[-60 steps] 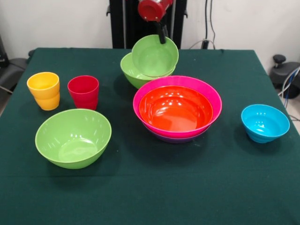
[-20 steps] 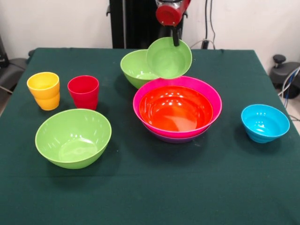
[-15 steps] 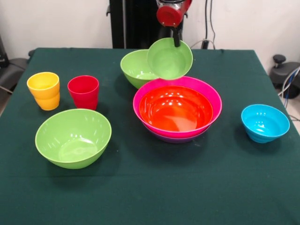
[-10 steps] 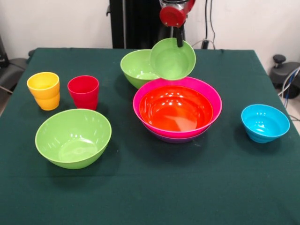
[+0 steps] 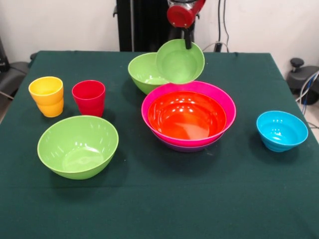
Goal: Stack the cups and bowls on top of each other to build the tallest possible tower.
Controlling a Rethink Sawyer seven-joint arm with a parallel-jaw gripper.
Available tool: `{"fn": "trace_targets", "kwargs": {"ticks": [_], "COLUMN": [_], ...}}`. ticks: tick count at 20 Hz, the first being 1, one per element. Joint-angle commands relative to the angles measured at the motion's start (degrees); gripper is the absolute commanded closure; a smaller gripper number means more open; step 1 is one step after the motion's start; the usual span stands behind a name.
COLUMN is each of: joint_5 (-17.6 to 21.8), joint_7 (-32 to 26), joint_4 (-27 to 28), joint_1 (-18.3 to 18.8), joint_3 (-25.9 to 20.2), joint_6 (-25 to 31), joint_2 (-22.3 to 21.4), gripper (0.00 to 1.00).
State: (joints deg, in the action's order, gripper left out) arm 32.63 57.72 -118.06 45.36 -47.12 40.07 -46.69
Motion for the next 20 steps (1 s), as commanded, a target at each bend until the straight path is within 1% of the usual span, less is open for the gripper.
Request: {"fn": "trace_targets", "kwargs": {"ticks": [1, 11, 20], "joint_5": [-1.4, -1.7, -2.0], "joint_7": [9.4, 8.7, 10.5], "joint_4": [1.9, 2.2, 2.0], "joint_1": [-1.9, -2.0, -3.0], "joint_3": [3.3, 4.1, 5.4], "joint_6": [-2.7, -3.8, -4.8], "joint_2": [-0.5, 0.2, -0.2], "gripper": [1.0, 1.0, 1.0]}}
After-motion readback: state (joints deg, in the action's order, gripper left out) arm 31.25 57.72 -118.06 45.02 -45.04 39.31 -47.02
